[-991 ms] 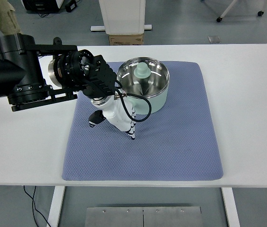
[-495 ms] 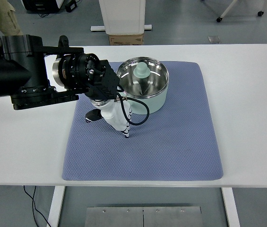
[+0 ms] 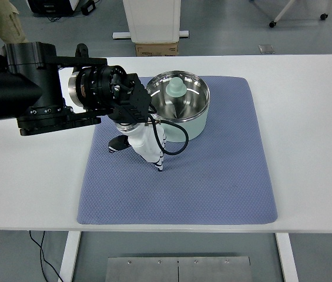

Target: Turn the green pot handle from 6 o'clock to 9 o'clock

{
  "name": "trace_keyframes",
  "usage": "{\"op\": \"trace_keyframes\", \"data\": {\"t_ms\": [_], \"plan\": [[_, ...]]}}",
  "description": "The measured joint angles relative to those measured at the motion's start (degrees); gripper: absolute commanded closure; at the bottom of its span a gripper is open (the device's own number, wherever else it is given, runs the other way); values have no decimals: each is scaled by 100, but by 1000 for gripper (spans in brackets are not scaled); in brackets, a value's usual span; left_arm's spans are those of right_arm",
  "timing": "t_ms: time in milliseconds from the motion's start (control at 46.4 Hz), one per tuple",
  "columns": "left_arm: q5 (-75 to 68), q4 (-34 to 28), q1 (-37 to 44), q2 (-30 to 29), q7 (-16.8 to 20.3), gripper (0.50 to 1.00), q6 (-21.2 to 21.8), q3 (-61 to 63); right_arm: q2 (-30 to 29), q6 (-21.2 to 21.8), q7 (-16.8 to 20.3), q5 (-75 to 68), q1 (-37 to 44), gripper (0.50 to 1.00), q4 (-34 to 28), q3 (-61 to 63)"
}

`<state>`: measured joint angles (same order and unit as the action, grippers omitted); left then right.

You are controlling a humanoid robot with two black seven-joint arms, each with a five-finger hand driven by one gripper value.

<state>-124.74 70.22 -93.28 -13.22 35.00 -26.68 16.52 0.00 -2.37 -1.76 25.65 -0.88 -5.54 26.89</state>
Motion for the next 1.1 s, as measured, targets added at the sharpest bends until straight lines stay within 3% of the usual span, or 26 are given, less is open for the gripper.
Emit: {"op": "trace_keyframes", "data": {"t_ms": [1099], "plan": [[-527,-250,-324,-6,0,500,-285,47,0,0,0,0,0,500,0,1]]}}
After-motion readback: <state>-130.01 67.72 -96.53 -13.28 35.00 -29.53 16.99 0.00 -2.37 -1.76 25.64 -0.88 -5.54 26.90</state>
